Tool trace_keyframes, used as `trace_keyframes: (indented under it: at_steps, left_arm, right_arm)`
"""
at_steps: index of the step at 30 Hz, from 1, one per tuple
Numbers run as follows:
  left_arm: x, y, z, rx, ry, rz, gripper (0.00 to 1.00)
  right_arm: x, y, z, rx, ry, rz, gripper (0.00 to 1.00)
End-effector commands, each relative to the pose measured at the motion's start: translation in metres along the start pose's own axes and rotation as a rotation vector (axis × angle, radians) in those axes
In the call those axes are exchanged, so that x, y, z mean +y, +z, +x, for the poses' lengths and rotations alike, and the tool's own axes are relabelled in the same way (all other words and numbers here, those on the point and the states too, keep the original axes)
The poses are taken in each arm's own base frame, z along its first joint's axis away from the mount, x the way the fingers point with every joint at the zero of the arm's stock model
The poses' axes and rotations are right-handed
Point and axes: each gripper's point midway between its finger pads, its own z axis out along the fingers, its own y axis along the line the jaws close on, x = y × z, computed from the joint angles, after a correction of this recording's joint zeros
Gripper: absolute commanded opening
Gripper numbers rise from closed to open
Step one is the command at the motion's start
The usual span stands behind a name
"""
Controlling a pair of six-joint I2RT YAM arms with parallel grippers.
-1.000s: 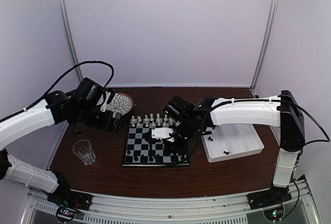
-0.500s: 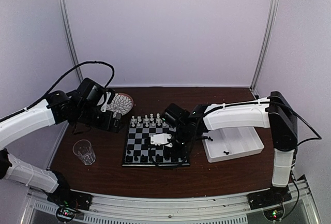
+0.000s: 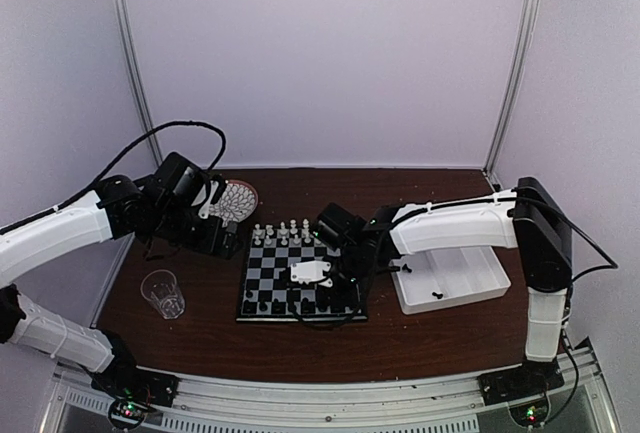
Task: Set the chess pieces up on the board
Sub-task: Place the bishop on c8, then pick up the pawn from the storage box.
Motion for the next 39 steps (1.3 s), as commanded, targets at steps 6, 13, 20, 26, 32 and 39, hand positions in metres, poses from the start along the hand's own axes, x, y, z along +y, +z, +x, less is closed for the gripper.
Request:
trace_keyframes:
  at_steps: [6,13,20,26,32,39]
  left_arm:
    - [-0.007,-0.001,-0.010,-0.029,-0.012,0.031,0.97]
    - [-0.009,0.001,-0.011,-0.024,-0.012,0.034,0.98]
    - [-0.016,-0.008,-0.029,-0.132,0.029,0.078,0.98]
    - [-0.015,-0.021,-0.048,-0.294,0.101,0.090,0.98]
    - [0.008,-0.034,-0.057,-0.469,0.015,0.016,0.96]
    - [-0.014,-0.034,-0.064,-0.390,0.083,0.087,0.83]
  right_arm:
    - [-0.003,0.006,0.006,0.025,0.002,0.019,0.21]
    - [-0.001,-0.048,-0.024,-0.058,0.004,0.042,0.31]
    - [-0.027,-0.133,-0.016,-0.121,0.080,0.126,0.33]
    - [-0.082,-0.157,0.064,-0.096,0.303,0.230,0.33]
    - [-0.112,-0.153,0.141,-0.039,0.473,0.264,0.31]
    - [-0.112,-0.115,0.186,0.079,0.506,0.179,0.34]
